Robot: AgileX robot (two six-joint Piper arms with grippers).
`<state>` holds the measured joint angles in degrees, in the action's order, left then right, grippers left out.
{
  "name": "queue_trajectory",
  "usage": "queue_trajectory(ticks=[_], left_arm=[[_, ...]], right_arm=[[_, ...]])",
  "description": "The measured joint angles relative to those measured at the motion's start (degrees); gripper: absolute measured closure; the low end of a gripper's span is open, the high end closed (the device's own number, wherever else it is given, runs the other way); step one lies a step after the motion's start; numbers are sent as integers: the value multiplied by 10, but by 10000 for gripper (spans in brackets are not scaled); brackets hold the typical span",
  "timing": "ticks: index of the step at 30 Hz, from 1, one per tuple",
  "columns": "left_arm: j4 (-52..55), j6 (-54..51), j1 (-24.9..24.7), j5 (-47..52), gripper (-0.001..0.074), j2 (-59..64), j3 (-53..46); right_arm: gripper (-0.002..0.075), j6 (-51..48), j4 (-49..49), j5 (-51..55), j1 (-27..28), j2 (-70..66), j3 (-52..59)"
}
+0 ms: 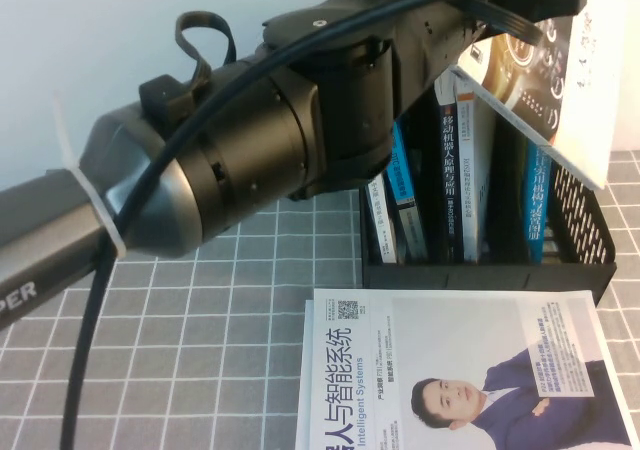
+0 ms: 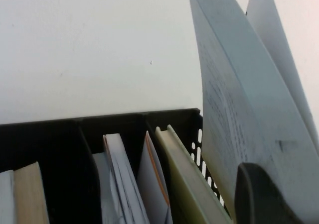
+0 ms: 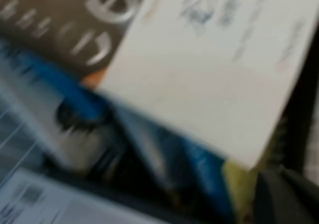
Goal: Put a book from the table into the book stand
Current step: Place the book on the book shelf
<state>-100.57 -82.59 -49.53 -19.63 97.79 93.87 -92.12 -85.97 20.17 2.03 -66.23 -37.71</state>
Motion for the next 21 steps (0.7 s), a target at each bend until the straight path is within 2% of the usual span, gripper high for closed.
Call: queue_trajectory(ticks=[4, 7, 10, 14, 21], left_arm=[[-9, -42, -23, -36, 637, 0, 2], [-9, -67, -46, -56, 637, 1, 7], [-9, -92, -69, -74, 637, 4, 14], [-9, -99, -80, -100, 637, 10, 21], [-9, -12, -80, -132, 637, 30, 22]], right_arm=[[729, 219, 259, 119, 0, -4, 0], [729, 305, 338, 126, 0, -4, 0], [729, 324, 322, 73, 0, -4, 0], [729, 303, 237, -19, 0, -4, -2], [729, 280, 91, -165, 0, -8, -46]])
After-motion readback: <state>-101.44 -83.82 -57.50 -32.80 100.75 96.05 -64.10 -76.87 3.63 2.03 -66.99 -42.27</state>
